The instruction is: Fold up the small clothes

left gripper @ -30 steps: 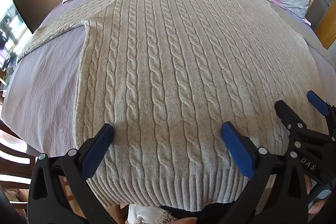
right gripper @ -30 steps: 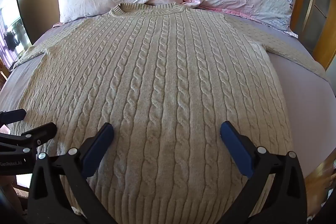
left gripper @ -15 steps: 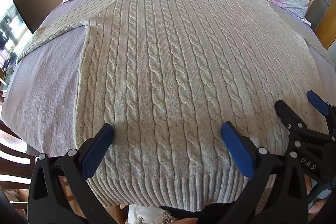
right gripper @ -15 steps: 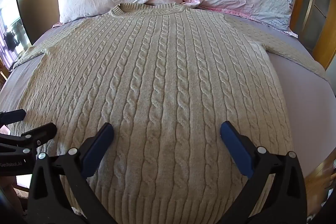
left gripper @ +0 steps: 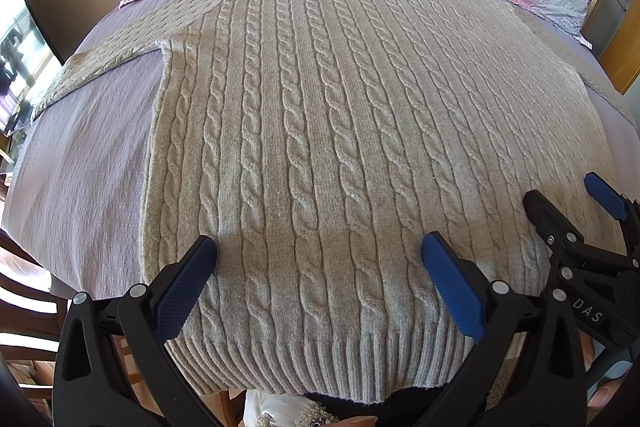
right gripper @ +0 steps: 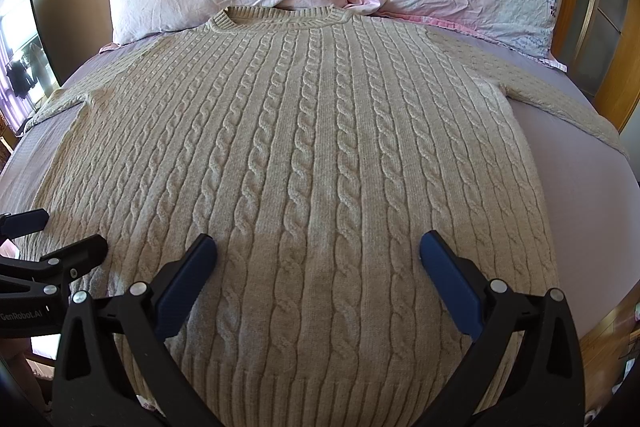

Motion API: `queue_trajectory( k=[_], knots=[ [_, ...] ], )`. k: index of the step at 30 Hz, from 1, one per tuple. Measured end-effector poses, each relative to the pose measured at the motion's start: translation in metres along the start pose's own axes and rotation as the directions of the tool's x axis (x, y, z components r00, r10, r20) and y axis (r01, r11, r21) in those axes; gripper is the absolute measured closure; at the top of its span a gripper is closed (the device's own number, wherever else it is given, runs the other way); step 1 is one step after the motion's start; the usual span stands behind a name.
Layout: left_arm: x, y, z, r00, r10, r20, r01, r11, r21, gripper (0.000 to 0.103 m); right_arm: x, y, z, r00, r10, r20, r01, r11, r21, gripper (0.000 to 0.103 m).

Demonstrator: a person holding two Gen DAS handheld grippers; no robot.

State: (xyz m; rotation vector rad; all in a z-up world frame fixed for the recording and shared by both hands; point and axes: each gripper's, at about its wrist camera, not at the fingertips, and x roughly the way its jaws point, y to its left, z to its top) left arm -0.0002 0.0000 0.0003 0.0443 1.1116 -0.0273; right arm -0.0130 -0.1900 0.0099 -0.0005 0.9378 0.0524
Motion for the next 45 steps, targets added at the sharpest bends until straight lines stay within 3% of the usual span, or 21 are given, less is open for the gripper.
queue_trajectory(
  k=[45],
  knots=[
    [-0.0002,0.0,0.0,1.0,0.0,0.005,0.0,1.0,0.0,0.001,-0.0007,-0.0026,0.0,1.0,-0.002,-0.008,0.002,1.0,0.001,0.002]
  ],
)
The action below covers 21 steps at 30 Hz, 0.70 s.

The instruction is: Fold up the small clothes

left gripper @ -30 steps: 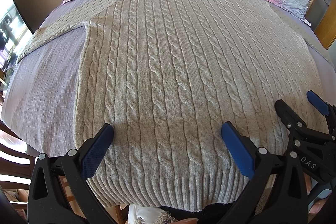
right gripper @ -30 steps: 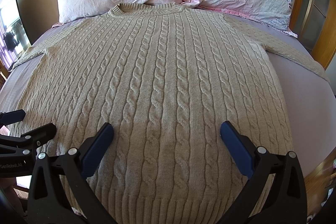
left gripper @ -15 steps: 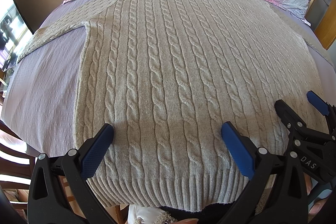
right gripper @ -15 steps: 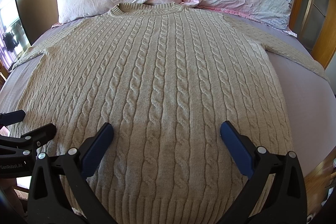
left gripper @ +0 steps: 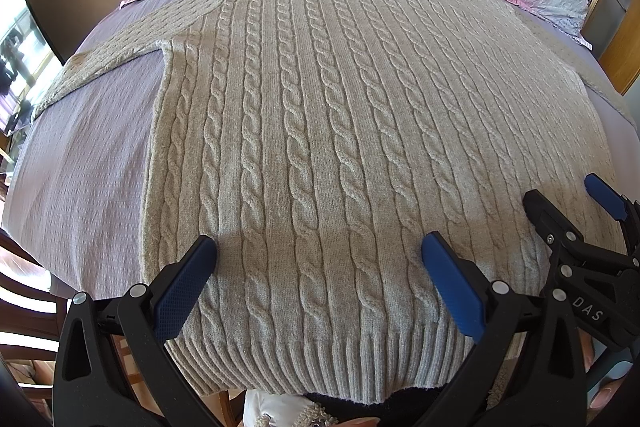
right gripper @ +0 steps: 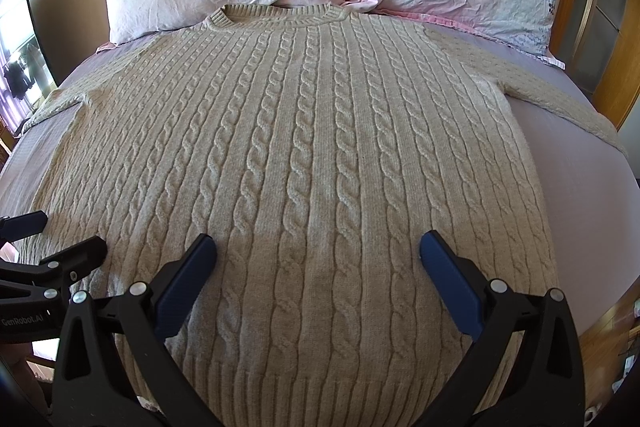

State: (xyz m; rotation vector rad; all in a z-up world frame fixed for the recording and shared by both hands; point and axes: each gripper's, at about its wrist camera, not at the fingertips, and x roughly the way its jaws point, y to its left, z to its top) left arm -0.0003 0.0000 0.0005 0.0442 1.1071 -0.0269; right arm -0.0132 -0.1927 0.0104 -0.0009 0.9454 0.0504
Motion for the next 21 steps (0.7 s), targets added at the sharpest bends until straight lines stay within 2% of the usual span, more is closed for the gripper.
queue_trajectory(
  k=[13,17,19,21],
  knots=[
    [0.0,0.0,0.0,1.0,0.0,0.001,0.0,1.0,0.006,0.001,0.001,0.002,0.002,1.0,0.005,0.013,-0.005,1.0,-0.019,0.002],
    [-0.001,-0.001,-0.002,1.0,-0.003,0.026,0.003,1.0,0.013,0.001,-0.004,-0.005,-0.006,0.993,0.08,0.086,-0.072,0.993,-0.093,0.002],
    [-0.003,-0.001,-0.005,0.999,0.0,0.048,-0.001,1.0,0.016,0.001,-0.006,-0.021,0.002,0.988,0.134,0.073,-0.127,0.988,-0.089,0.002],
    [-0.008,-0.001,-0.009,0.998,0.002,0.064,-0.003,1.0,0.022,0.001,-0.018,-0.066,0.018,0.979,0.148,0.139,-0.155,0.987,0.039,0.002]
  ],
)
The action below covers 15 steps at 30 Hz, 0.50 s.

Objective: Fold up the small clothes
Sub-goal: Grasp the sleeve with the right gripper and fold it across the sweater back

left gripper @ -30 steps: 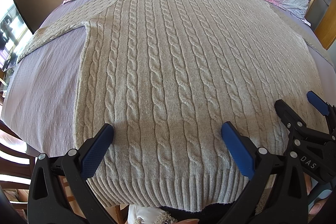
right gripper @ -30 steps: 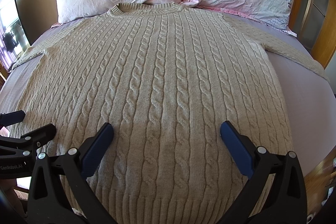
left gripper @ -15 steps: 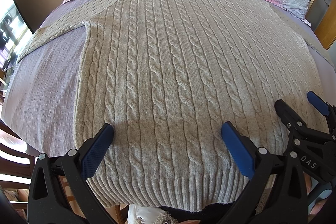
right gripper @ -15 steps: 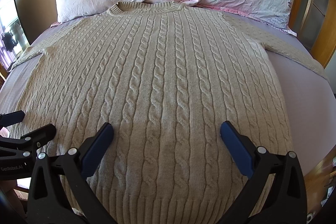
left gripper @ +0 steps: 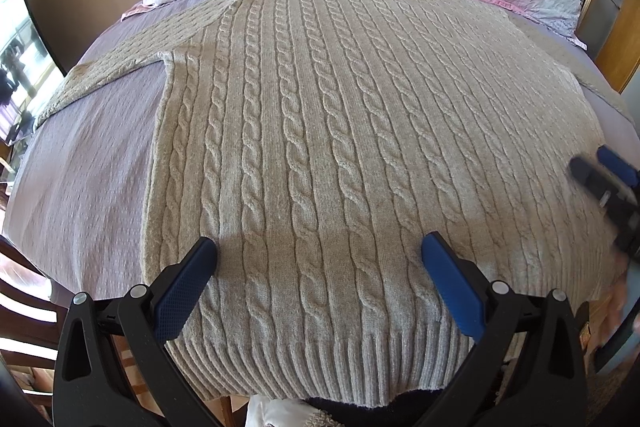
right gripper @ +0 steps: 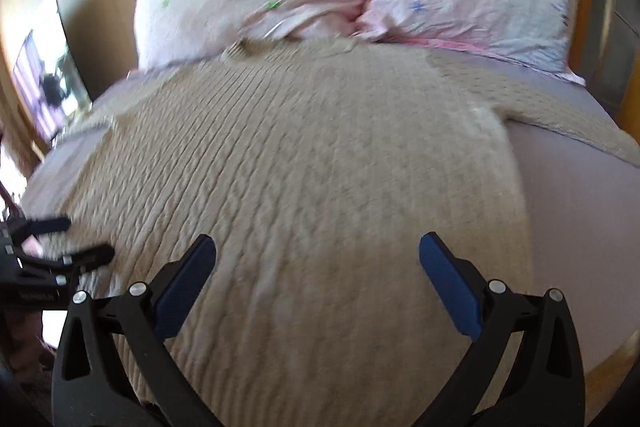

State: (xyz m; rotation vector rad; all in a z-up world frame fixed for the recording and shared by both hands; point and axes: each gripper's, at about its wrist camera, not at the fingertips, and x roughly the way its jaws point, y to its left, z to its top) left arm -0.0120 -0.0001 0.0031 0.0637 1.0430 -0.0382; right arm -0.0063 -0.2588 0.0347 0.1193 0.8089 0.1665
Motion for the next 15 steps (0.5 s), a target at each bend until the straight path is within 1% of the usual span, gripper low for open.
queue_trajectory(
  k=[1,2,3,4,6,7,8,9,11,12,13,14,15],
  knots=[
    [0.001,-0.001,0.002,1.0,-0.008,0.001,0.008,1.0,0.002,0.001,-0.011,-0.029,0.012,0.999,-0.009,0.05,0.005,0.996,0.09,0.002],
    [0.001,0.001,0.003,1.0,-0.026,0.006,0.026,1.0,0.0,0.001,-0.021,-0.065,0.025,0.995,-0.036,0.095,0.017,0.981,0.195,0.002],
    [0.0,0.004,0.006,0.998,-0.058,0.023,0.058,0.998,-0.007,0.001,-0.03,-0.101,0.035,0.989,-0.074,0.125,0.033,0.953,0.302,0.008],
    [-0.003,0.009,0.009,0.994,-0.095,0.062,0.097,0.995,-0.02,0.001,-0.037,-0.138,0.043,0.984,-0.114,0.137,0.05,0.914,0.404,0.023],
    [-0.01,0.02,0.015,0.976,-0.146,0.163,0.156,0.986,-0.051,0.001,-0.044,-0.211,0.055,0.975,-0.18,0.132,0.07,0.807,0.586,0.042],
    [-0.013,0.027,0.019,0.963,-0.165,0.214,0.183,0.981,-0.065,0.001,-0.046,-0.244,0.059,0.971,-0.214,0.109,0.088,0.739,0.668,0.043],
    [-0.014,0.034,0.024,0.951,-0.18,0.251,0.205,0.976,-0.078,0.001,-0.045,-0.274,0.062,0.966,-0.237,0.099,0.092,0.679,0.729,0.044],
    [-0.015,0.04,0.03,0.944,-0.187,0.271,0.219,0.971,-0.093,0.001,-0.043,-0.301,0.064,0.962,-0.258,0.089,0.096,0.625,0.775,0.044],
    [-0.012,0.055,0.041,0.942,-0.177,0.284,0.222,0.965,-0.137,0.001,-0.038,-0.344,0.067,0.948,-0.317,0.034,0.148,0.531,0.834,0.044],
    [-0.011,0.063,0.047,0.942,-0.175,0.287,0.227,0.961,-0.158,0.001,-0.032,-0.36,0.069,0.944,-0.329,0.001,0.171,0.493,0.853,0.047],
    [-0.009,0.074,0.052,0.938,-0.18,0.296,0.24,0.954,-0.181,0.001,-0.027,-0.377,0.067,0.947,-0.322,-0.017,0.169,0.45,0.877,0.049],
    [-0.008,0.085,0.055,0.931,-0.189,0.311,0.26,0.944,-0.202,0.001,-0.022,-0.391,0.065,0.953,-0.301,-0.025,0.154,0.411,0.899,0.049],
    [-0.007,0.097,0.059,0.92,-0.203,0.334,0.287,0.931,-0.225,0.001,-0.016,-0.403,0.063,0.959,-0.283,-0.029,0.141,0.382,0.914,0.052]
  ],
)
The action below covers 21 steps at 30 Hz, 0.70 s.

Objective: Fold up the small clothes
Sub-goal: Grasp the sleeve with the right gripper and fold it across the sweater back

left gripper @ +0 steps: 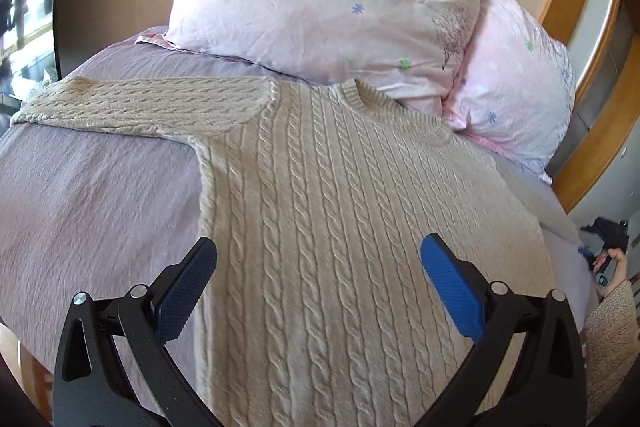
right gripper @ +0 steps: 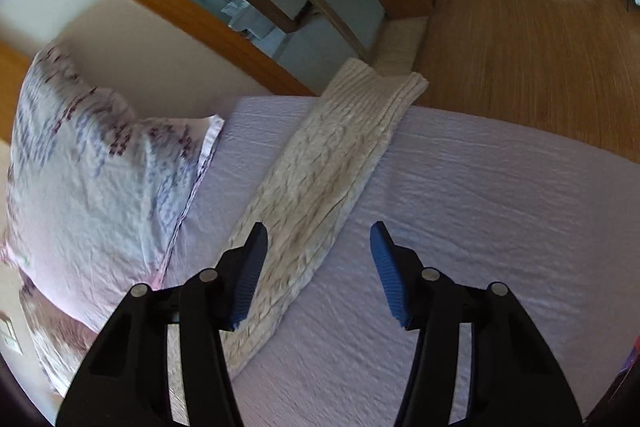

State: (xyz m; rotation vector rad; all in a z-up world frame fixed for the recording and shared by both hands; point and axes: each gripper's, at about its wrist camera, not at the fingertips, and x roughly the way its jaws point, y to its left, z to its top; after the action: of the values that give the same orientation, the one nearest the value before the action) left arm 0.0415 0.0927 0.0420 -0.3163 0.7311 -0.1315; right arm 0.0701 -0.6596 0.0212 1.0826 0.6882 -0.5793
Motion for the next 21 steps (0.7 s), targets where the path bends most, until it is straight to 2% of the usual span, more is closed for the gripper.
queue_trajectory(
  k=[2,3,4,5,7,9,11,13,15,17,18,19,21],
  knots=[
    [-0.003,0.023,0.009,0.999,-0.015,0.033,0.017,0.998,-0.065,0.001,0.009,-0.002,0.012,1.0,0.004,0.016,-0.005,1.0,0.024,0.06],
    [-0.004,0.035,0.013,0.999,-0.002,0.042,0.006,0.995,-0.096,0.001,0.012,-0.003,0.017,1.0,-0.003,0.021,0.002,1.0,0.024,0.073],
    [-0.003,0.048,0.019,0.999,0.022,0.036,-0.018,0.992,-0.127,0.001,0.019,-0.002,0.019,1.0,-0.004,0.019,0.003,1.0,0.03,0.096],
    [-0.002,0.061,0.025,0.999,0.044,0.029,-0.039,0.988,-0.152,0.001,0.025,-0.003,0.02,1.0,-0.014,0.012,0.014,0.999,0.037,0.095],
    [-0.004,0.09,0.036,0.995,0.102,0.024,-0.095,0.974,-0.204,0.001,0.02,0.007,0.019,0.999,-0.005,0.05,0.005,1.0,0.011,0.096],
    [-0.009,0.118,0.043,0.986,0.164,0.037,-0.148,0.95,-0.277,0.001,-0.007,0.04,0.008,0.989,0.032,0.143,-0.012,0.991,-0.135,0.096],
    [-0.019,0.146,0.05,0.978,0.196,0.072,-0.158,0.919,-0.36,0.001,-0.038,0.093,-0.022,0.975,0.12,0.188,-0.052,0.942,-0.332,0.096],
    [-0.025,0.171,0.057,0.974,0.201,0.102,-0.139,0.891,-0.433,0.001,-0.069,0.15,-0.068,0.956,0.241,0.165,-0.128,0.854,-0.504,0.096],
    [-0.028,0.187,0.063,0.969,0.216,0.12,-0.137,0.873,-0.468,0.001,-0.094,0.206,-0.13,0.931,0.356,0.086,-0.216,0.723,-0.657,0.096],
    [-0.027,0.198,0.069,0.965,0.237,0.115,-0.156,0.865,-0.477,0.009,-0.104,0.252,-0.199,0.905,0.424,-0.037,-0.299,0.572,-0.764,0.096],
    [-0.024,0.204,0.071,0.963,0.25,0.106,-0.168,0.855,-0.49,0.015,-0.103,0.272,-0.236,0.895,0.431,-0.111,-0.339,0.499,-0.797,0.096],
    [-0.02,0.211,0.073,0.963,0.254,0.09,-0.174,0.841,-0.512,0.017,-0.098,0.289,-0.274,0.883,0.425,-0.197,-0.389,0.431,-0.814,0.096],
    [-0.011,0.229,0.072,0.968,0.245,0.064,-0.164,0.8,-0.577,0.02,-0.08,0.314,-0.348,0.854,0.357,-0.377,-0.49,0.311,-0.815,0.09]
  ],
)
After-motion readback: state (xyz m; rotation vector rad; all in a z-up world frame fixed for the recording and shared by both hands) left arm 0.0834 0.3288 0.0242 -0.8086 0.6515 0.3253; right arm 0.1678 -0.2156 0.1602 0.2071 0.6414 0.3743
